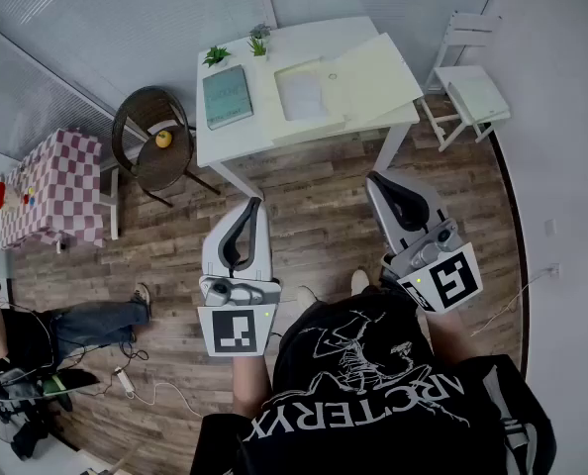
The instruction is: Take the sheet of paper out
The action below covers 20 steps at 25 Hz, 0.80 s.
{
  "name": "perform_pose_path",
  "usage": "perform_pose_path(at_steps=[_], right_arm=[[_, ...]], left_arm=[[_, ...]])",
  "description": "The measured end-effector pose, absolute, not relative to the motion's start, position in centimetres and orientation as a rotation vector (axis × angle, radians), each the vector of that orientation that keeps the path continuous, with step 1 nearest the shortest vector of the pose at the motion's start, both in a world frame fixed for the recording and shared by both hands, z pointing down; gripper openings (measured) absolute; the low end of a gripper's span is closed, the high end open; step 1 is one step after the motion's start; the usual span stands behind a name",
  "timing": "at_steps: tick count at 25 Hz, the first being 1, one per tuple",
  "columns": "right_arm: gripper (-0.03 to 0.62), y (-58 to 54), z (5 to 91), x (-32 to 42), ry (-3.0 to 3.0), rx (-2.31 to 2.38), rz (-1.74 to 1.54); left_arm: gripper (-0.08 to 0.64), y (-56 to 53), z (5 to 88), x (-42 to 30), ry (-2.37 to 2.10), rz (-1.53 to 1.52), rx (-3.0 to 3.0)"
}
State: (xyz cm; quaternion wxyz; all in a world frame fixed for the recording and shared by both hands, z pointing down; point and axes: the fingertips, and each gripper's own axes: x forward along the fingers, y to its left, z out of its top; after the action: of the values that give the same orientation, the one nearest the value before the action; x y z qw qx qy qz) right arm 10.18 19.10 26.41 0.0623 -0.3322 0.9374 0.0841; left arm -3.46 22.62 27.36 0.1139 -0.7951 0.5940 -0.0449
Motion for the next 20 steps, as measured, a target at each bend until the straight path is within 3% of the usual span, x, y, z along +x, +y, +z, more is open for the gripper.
perform_pose_path(at_steps=[20], right_arm=[[0.012,10.9,29.5,13.5,2.909,-0.913,0.175]], left_arm=[[0.011,14.9,30.0,-1.1,1.889,-0.186,-2.288]])
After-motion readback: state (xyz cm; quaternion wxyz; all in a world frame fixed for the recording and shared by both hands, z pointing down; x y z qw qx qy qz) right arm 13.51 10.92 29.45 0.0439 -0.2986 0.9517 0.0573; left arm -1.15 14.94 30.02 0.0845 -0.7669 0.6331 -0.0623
